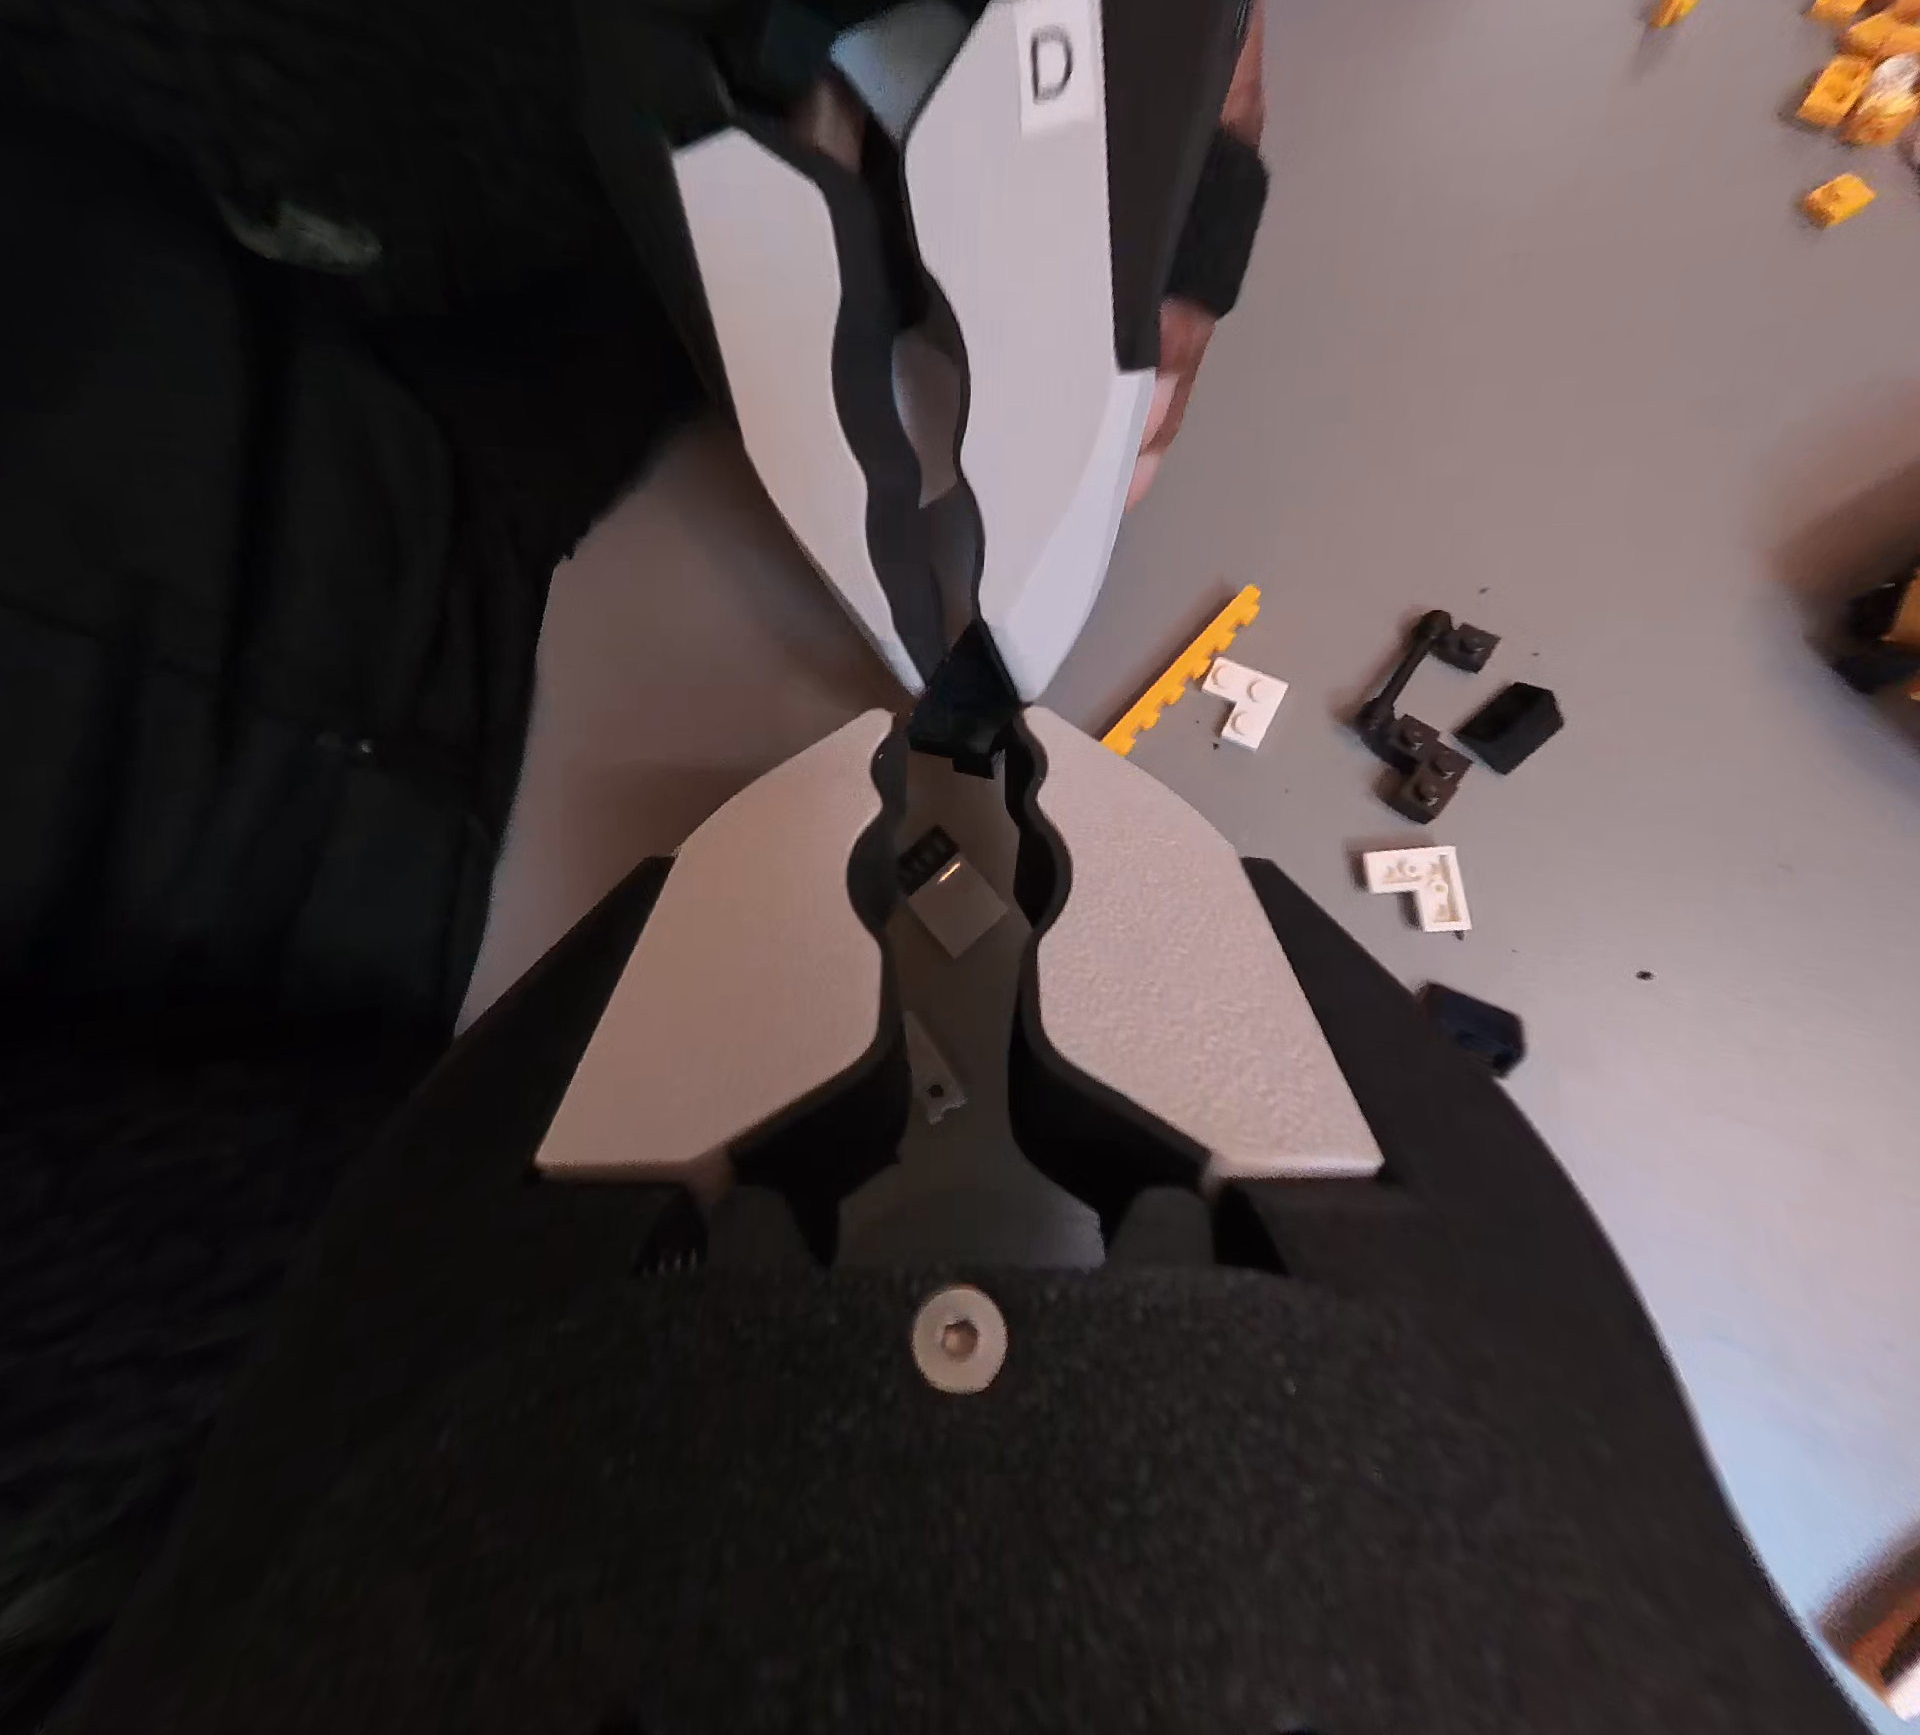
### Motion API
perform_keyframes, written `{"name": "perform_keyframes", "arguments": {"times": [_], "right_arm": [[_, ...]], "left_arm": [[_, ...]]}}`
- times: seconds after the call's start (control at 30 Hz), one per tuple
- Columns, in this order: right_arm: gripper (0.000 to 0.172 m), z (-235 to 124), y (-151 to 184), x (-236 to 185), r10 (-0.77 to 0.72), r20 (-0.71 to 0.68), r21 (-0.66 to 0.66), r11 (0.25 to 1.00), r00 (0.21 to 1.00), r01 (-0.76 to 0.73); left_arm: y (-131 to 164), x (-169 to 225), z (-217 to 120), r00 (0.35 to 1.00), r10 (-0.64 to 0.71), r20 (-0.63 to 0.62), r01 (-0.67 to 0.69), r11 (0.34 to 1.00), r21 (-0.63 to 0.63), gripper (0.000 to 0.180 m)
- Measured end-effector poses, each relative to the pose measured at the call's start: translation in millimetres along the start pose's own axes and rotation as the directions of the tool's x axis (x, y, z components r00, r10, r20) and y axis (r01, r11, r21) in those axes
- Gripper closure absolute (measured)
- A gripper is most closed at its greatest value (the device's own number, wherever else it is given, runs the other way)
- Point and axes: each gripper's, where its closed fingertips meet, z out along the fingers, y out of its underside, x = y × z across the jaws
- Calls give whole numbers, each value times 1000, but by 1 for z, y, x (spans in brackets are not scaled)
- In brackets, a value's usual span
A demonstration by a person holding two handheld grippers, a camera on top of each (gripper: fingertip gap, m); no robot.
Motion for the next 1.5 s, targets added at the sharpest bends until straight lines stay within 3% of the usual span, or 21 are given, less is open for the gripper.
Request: {"name": "perform_keyframes", "arguments": {"times": [0.07,0.13,0.2,0.23,0.33,0.53,0.63,0.8,1.13,1.33,1.5], "right_arm": [[155,-8,-9,4,-3,-19,70,998,1000,4],[163,-23,-29,7,2,-22,230,973,1000,3],[172,-44,-52,10,29,-20,405,914,999,-18],[164,-52,-58,16,49,-52,448,894,997,-20],[158,-65,-62,28,81,-137,505,863,987,-1],[149,-59,-58,32,130,-157,477,878,979,-40],[154,-58,-65,38,173,-239,501,865,956,-31],[160,-66,-75,46,143,-454,502,857,880,120],[163,-65,-74,40,19,-480,441,870,877,222],[163,-61,-63,41,-49,-497,325,916,866,238],[163,-50,-57,49,-122,-556,205,938,822,278]], "left_arm": [[-5,-7,-3,998,-54,24,53,998,33,166],[-18,-17,-13,983,-182,-2,180,972,153,173],[-35,-28,-26,936,-340,-87,350,881,319,173],[-42,-33,-33,900,-410,-148,434,812,390,173],[-49,-47,-44,819,-515,-253,568,670,478,174],[-54,-62,-55,774,-571,-276,611,556,564,174],[-55,-67,-57,794,-576,-193,560,570,601,174],[-59,-75,-62,822,-567,-49,459,609,647,174],[-59,-68,-59,841,-538,-47,449,648,616,174],[-59,-67,-59,877,-477,53,369,741,561,163],[-49,-64,-50,898,-404,171,301,851,431,171]]}}
